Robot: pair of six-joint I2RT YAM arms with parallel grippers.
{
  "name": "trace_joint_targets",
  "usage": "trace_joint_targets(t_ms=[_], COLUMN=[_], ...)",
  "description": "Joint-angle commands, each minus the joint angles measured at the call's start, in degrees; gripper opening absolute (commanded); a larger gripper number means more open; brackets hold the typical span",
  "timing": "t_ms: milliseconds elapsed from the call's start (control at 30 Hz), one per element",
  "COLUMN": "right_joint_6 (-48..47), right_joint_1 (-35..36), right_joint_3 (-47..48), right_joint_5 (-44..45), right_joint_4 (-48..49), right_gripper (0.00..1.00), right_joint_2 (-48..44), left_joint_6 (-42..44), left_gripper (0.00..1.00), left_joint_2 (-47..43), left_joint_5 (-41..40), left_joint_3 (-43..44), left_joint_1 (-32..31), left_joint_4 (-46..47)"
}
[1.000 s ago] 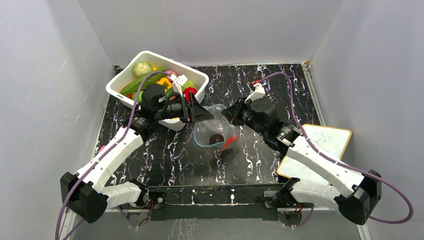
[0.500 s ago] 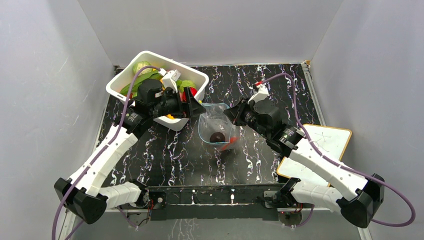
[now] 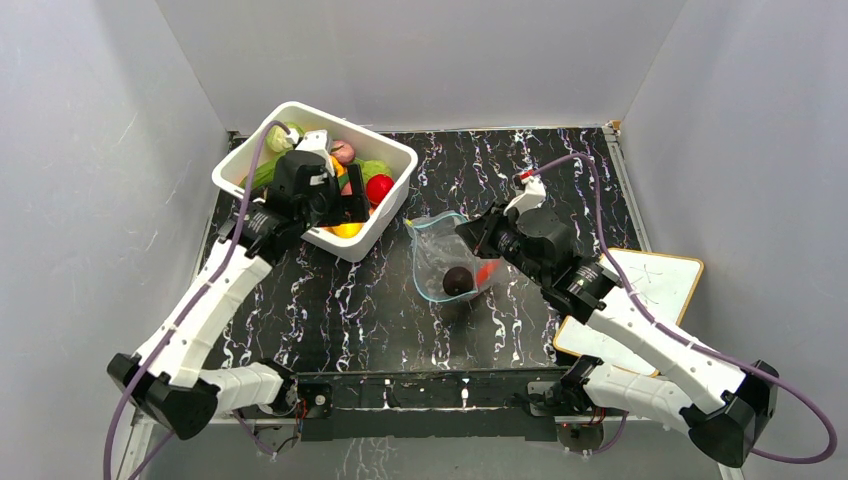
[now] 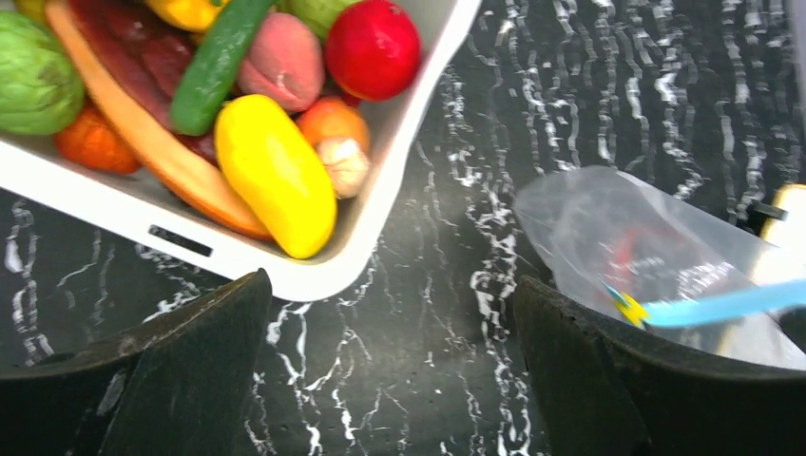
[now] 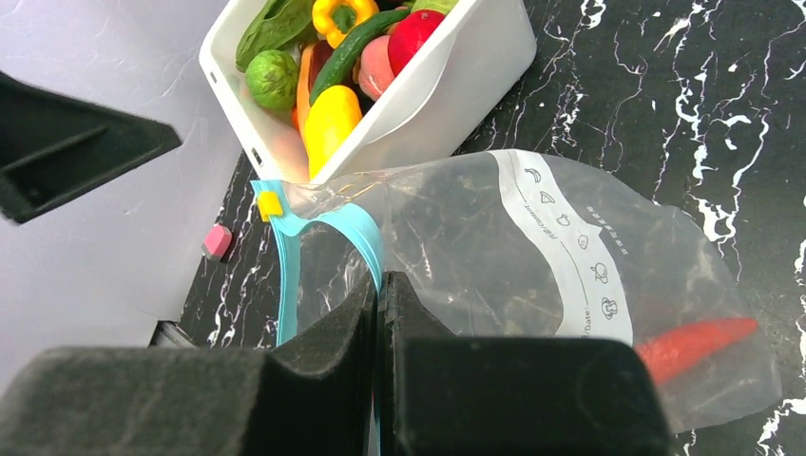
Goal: Place the food in the zip-top bag and seal the zipper
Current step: Pick up the fake fruit from the bin.
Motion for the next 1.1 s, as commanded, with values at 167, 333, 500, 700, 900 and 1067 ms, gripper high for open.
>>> trace_joint_targets(t_ms=[167,333,500,700,900,1067], right_joint_6=[-1.9,-2.2,-2.7,-2.7,-2.7,-2.7], right_joint_1=[0.2,0.2,0.2,0.2,0.2,0.2], right_joint_3=[1.1,1.5,1.4,1.2,1.5,1.9], right_joint_5=[1.2,1.0,1.1,0.5,0.7,0.5], right_joint_4=[1.4,1.5,1.7,2.1,2.2,2.2], right_gripper=[0.00,0.00,0.00,0.00,0.00,0.00], right_joint_2=[-2.3,-2.1,-2.0,-1.7,-1.3,-0.8], left_joint_6=[3.5,3.0,2.6,1.8,2.1,1.8], left_gripper=[0.98,0.90,0.82,0.77,0.74,0.73], left_joint_2=[10.8,16.3,19.9,23.5,26.8,29.6], left_joint_5=[-5.3,-2.7,-0.2,1.7,2.4,2.8], left_joint_3=[4.2,5.6,6.1,5.4,5.0,5.0], left_joint_1=[5.5,10.5,11.9,12.9,13.2,13.6], left_joint_4=[-2.9,-2.2,-0.3,2.5,4.2,4.2])
